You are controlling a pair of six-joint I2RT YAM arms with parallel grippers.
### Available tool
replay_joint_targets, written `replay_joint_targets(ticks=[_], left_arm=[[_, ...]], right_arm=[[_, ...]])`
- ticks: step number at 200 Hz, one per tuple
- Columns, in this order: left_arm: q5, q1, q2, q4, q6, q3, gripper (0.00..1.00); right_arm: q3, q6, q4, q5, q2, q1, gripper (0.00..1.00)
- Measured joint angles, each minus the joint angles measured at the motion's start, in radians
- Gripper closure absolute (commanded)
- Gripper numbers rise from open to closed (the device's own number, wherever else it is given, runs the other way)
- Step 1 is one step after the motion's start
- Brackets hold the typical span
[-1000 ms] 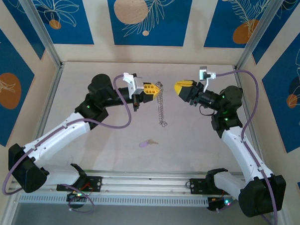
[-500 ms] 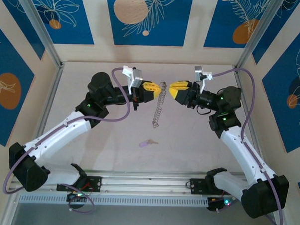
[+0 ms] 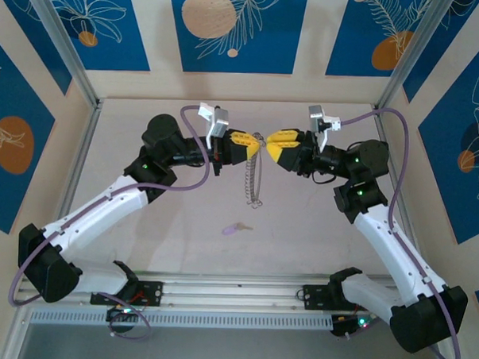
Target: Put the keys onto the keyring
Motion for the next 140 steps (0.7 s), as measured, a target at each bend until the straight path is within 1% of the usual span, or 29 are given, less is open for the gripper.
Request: replay_joint_targets(ticks=[33, 60, 109, 140], left_arm=[[0.008, 0.004, 0.003, 0.001, -0.018, 0.001, 1.0], [0.019, 0.005, 0.004, 0.006, -0.033, 0.001, 1.0], [0.027, 0.005, 0.014, 0.039, -0.044, 0.008, 1.0], [0.032, 0.005, 0.015, 0.04, -0.044, 0.016, 1.0]], right_arm=[[0.005, -0.007, 0.003, 0.002, 0.018, 0.008, 0.69], [0.006, -0.008, 0.007, 0.004, 0.023, 0.01, 0.72], [0.006, -0.03, -0.026, 0.004, 0.029, 0.021, 0.7], [0.001, -0.041, -0.047, 0.005, 0.018, 0.002, 0.7]])
